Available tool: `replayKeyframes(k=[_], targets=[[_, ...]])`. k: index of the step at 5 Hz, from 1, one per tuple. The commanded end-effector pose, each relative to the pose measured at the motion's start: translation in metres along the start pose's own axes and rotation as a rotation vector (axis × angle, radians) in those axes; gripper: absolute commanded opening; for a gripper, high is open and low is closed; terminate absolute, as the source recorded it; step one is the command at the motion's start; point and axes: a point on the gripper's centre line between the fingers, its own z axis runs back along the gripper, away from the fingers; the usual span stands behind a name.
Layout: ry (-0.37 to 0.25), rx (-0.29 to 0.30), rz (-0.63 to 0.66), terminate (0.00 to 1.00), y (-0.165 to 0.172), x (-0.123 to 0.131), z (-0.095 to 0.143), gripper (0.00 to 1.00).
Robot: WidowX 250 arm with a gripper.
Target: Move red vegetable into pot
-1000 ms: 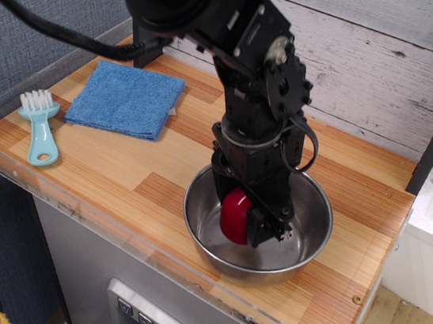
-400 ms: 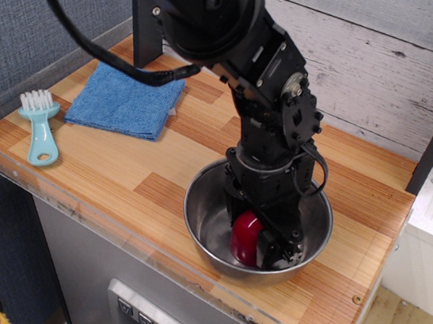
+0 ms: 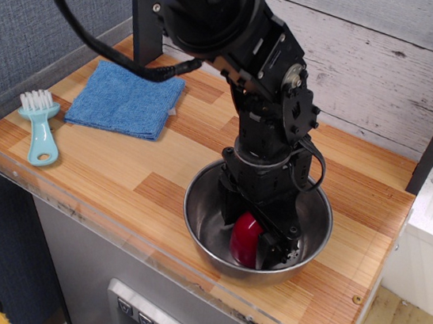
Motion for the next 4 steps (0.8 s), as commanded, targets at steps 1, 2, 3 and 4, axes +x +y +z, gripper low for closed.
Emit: replayKeyframes(k=[1, 2, 3, 4], targets=[[-0.050, 0.016, 0.019, 0.00, 0.006, -0.003, 0.020, 1.00], [-0.100, 0.024, 0.000, 0.00, 0.009, 0.003, 0.042, 1.00], [-0.141, 0.025, 0.031, 0.00, 0.013, 0.007, 0.070, 1.00], [-0.173, 0.035, 0.071, 0.00, 0.019, 0.006, 0.100, 1.00]])
